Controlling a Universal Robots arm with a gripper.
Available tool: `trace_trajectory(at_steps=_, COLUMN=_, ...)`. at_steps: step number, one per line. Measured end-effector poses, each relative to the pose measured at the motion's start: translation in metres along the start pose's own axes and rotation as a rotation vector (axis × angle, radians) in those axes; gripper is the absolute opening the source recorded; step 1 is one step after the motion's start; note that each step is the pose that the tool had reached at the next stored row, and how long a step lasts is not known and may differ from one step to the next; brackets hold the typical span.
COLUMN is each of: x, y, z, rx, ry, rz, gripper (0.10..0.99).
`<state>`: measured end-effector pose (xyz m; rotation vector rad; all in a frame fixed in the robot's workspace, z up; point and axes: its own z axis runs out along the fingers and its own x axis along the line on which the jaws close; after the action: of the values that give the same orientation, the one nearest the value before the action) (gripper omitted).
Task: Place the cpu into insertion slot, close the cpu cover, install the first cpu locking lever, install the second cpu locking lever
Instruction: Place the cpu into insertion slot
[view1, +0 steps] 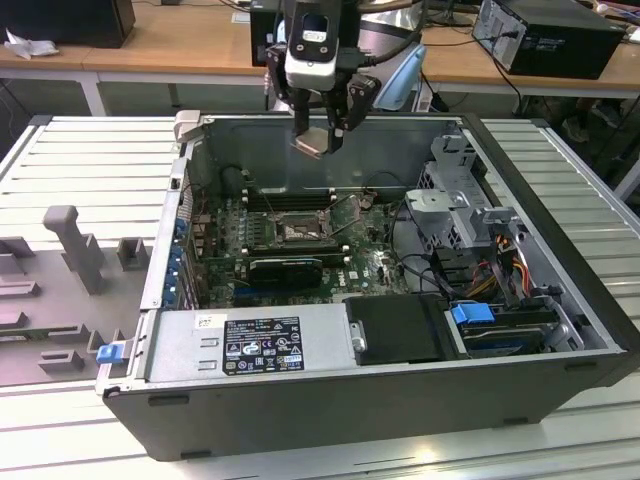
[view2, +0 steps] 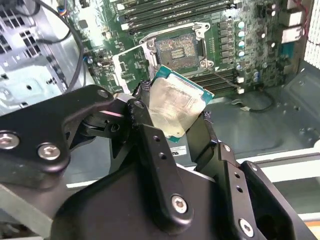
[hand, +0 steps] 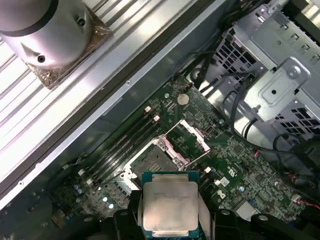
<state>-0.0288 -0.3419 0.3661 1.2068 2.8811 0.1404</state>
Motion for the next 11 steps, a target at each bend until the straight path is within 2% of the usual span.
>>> trace_trajectory(at_steps=1, x=0.0, y=0.0, z=0.0003, rx=-0.001, ry=-0.004, rz=0.045, gripper=0.533)
trace_trajectory(at_steps=3, x=0.0, y=-0.0001, z=0.0005, rx=-0.002, ry=-0.0073, rz=0.082, gripper=0.533)
trace_trajectory(at_steps=11, x=0.0023, y=-0.0024, z=0.0007, rx=-0.002, ry=-0.0104, rz=0.117, gripper=0.533)
